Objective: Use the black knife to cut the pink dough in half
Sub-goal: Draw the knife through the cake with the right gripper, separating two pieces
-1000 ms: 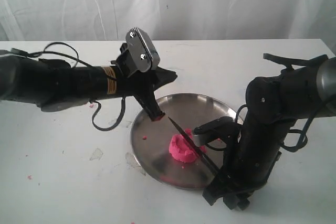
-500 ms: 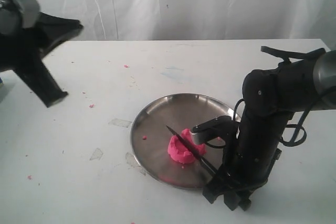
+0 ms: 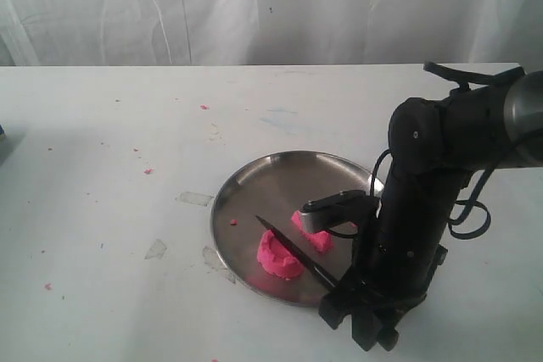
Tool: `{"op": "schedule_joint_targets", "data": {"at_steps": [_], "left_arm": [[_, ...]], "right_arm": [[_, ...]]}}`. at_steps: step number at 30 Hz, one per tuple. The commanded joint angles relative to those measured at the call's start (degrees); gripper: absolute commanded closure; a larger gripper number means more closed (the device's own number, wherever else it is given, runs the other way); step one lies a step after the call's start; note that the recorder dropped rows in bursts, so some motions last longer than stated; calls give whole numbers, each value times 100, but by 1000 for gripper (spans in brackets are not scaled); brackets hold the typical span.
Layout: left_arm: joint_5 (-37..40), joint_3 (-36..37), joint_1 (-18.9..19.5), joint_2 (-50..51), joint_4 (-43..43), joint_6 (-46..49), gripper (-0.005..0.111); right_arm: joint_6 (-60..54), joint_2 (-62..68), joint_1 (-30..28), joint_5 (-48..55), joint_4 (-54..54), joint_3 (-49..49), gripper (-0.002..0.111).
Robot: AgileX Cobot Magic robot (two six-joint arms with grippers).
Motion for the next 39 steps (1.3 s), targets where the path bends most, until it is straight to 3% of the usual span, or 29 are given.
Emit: {"op": "schedule_joint_targets", "data": {"at_steps": [1,9,16,23,31,39], "left_arm": [[-297,225,-25,-77,272,-336,107],[-1827,822,-25,-77,249,-2314,107],[-3111,1694,-25,-77,249,-3069,107],[-2928,2429,-25,-77,249,-3049,107],[-3354,2516,-38,-77,273,-2765,107],[-2962,2516,-38,-77,263,-2765,107]], "right_arm": [[-122,9,3,-10,32,-40,108],[229,9,3,-236,-462,-40,108],[769,9,3,-499,-1065,-40,108],[1677,9,3,-624,-1928,-30,108],[1578,9,3,-752,-1747,-19,108],[1231,-213,3,-752,-1235,-41,108]]}}
